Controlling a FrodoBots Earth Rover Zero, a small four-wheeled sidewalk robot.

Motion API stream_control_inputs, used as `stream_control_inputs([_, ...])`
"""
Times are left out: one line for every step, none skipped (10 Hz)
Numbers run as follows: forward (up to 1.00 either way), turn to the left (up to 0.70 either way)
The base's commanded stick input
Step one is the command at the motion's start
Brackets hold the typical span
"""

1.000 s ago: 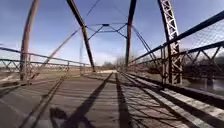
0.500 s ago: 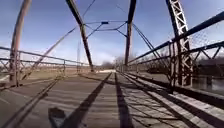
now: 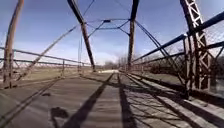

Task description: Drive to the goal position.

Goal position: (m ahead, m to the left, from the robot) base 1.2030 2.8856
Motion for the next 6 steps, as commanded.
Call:
stream_control_inputs([1.00, 0.00])
stream_control_inputs([1.00, 0.00])
stream_control_inputs([1.00, 0.00])
stream_control_inputs([1.00, 0.00])
stream_control_inputs([1.00, 0.00])
stream_control_inputs([1.00, 0.00])
